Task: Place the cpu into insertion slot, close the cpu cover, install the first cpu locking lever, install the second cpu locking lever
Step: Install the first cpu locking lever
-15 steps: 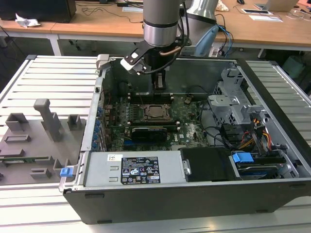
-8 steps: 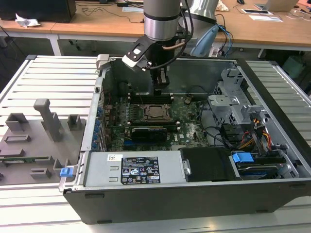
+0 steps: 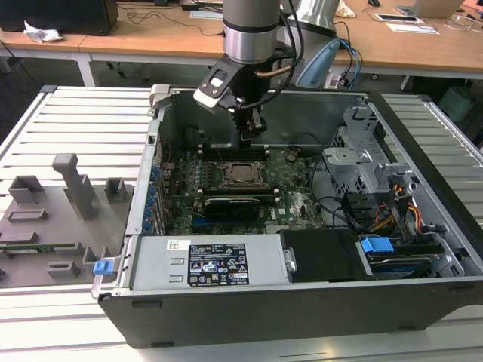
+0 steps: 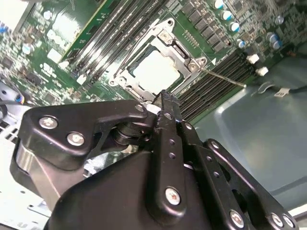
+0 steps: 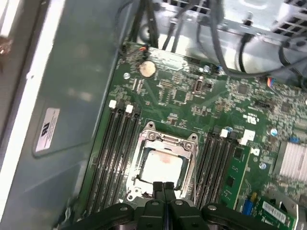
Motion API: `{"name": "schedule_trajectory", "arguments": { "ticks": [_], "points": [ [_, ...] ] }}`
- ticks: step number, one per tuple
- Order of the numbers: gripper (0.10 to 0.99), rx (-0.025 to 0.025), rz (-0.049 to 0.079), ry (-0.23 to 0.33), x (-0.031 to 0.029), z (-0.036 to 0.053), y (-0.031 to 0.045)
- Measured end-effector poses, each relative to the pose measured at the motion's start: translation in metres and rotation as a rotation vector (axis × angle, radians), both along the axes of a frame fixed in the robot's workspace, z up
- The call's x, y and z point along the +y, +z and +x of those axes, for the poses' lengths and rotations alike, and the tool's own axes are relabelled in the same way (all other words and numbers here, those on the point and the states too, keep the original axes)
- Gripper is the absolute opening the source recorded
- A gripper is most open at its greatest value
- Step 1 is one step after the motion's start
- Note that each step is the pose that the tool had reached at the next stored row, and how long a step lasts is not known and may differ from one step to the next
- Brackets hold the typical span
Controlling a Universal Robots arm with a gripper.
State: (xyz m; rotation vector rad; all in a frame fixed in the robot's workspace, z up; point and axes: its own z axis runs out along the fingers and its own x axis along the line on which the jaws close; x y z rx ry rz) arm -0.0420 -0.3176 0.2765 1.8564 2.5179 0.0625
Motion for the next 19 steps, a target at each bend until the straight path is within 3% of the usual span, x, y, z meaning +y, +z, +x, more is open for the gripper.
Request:
{"name": "schedule_trajectory", "arguments": {
  "ticks": [3, 13, 16, 19],
  "points": [
    [0.106, 0.0, 0.0, 0.096, 0.0, 0.0, 0.0],
    [0.106, 0.0001, 0.0, 0.305, 0.0, 0.0, 0.0],
    [0.106, 0.0, 0.0, 0.401, 0.0, 0.0, 0.0],
    [0.106, 0.0, 0.0, 0.46, 0.0, 0.0, 0.0]
  ]
}}
